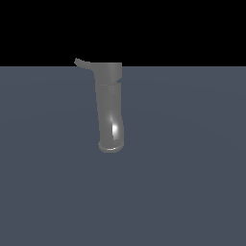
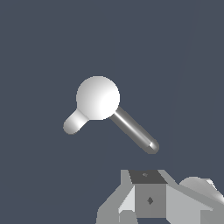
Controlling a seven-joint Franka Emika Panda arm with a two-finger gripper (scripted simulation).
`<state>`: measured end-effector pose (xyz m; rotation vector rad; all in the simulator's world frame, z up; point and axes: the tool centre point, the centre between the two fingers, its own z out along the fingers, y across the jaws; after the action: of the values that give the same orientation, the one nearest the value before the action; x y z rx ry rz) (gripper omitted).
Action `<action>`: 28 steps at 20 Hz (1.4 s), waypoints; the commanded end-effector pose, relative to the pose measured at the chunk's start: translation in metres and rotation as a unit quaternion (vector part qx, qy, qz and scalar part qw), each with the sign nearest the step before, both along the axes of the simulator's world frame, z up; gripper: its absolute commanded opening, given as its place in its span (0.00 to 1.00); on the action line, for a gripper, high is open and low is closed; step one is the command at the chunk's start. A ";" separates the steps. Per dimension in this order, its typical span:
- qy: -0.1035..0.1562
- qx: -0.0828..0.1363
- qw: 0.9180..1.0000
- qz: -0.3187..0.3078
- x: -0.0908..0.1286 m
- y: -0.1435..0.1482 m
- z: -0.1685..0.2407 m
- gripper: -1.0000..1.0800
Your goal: Turn on the faucet by rotating a designated handle.
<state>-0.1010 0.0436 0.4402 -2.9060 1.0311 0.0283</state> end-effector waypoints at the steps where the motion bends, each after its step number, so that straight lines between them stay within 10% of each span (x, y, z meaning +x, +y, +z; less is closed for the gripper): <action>1: 0.003 0.001 1.000 -0.030 0.012 0.005 -0.009 0.00; 13: 0.014 -0.005 0.985 -0.170 0.066 0.033 -0.058 0.00; 28: 0.015 -0.022 0.946 -0.322 0.116 0.067 -0.124 0.00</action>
<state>0.0115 0.1076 0.3218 -2.4799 1.9096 0.0236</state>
